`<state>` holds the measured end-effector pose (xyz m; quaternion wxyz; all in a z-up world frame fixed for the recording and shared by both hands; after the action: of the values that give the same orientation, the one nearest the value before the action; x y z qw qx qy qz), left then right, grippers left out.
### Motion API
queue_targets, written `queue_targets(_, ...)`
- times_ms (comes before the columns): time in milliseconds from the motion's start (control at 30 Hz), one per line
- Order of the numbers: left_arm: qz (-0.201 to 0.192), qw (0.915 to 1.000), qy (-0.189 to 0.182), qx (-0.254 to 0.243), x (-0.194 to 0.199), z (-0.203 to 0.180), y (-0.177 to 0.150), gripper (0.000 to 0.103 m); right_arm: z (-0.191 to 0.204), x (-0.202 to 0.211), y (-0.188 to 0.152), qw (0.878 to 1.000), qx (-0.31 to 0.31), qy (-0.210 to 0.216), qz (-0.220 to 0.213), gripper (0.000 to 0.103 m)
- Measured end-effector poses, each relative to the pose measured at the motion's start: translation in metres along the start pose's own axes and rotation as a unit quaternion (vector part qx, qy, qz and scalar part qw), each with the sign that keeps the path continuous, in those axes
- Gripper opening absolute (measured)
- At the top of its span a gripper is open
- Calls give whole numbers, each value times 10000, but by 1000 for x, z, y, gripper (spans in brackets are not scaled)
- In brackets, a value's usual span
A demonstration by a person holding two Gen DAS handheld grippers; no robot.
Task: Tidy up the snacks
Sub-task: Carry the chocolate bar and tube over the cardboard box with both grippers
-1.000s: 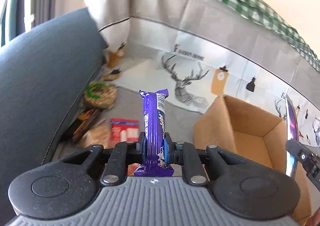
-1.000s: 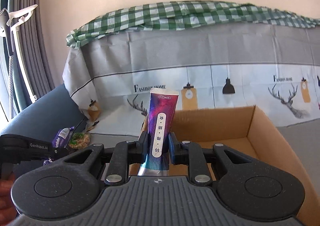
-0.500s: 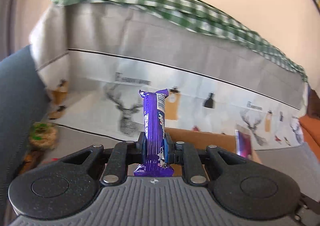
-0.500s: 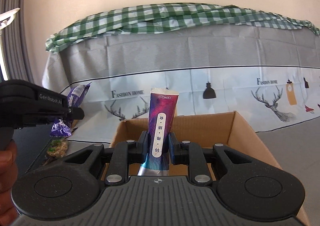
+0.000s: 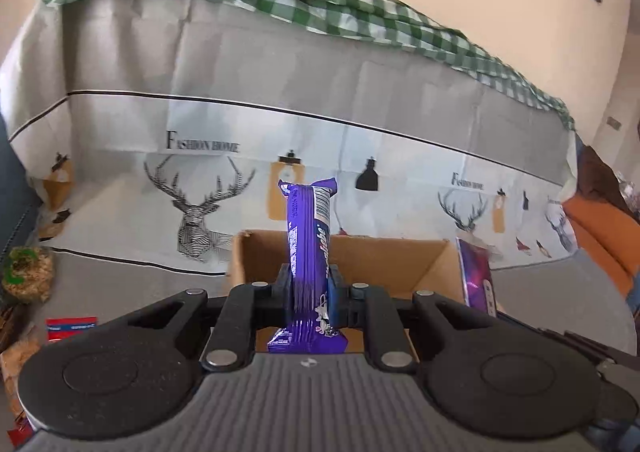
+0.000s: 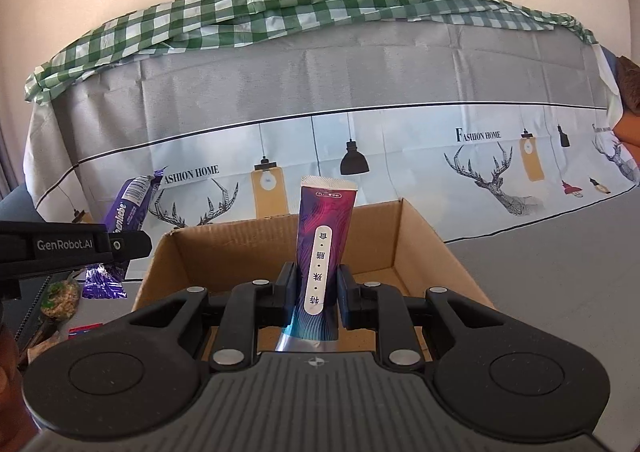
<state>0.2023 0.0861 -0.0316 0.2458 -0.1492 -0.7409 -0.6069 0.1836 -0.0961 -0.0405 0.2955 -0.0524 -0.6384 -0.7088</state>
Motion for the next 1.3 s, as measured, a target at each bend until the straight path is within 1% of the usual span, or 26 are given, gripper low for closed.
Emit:
queue_targets(133, 90, 9999, -114, -88, -1, -4, -4, 17, -3, -2, -1, 9999, -63, -82, 36, 22)
queue_targets(267, 107, 9997, -168, -150, -1, -5, -6, 17, 1, -2, -1, 10000, -43, -78, 36, 22)
queue_targets(867, 206, 9995, -160, -191, -1, -3, -7, 18, 3, -3, -2, 10000, 22, -54, 67, 22)
queue_targets(1300, 185, 9995, -191, -182, -1, -4, -6, 18, 2, -2, -3, 10000, 35, -69, 46, 22)
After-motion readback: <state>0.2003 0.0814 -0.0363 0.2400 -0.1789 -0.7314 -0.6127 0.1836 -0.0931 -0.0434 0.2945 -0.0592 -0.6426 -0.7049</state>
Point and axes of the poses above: each gripper's, at about its wrist camera, not at the fingertips, and x roughly against the way its jaws point, z to its left, y to its top, the point moved 4 cm from there along -x, roughly the way its jaws point, and after that the axes turned 11 degrees about y, right-handed, at the moved point
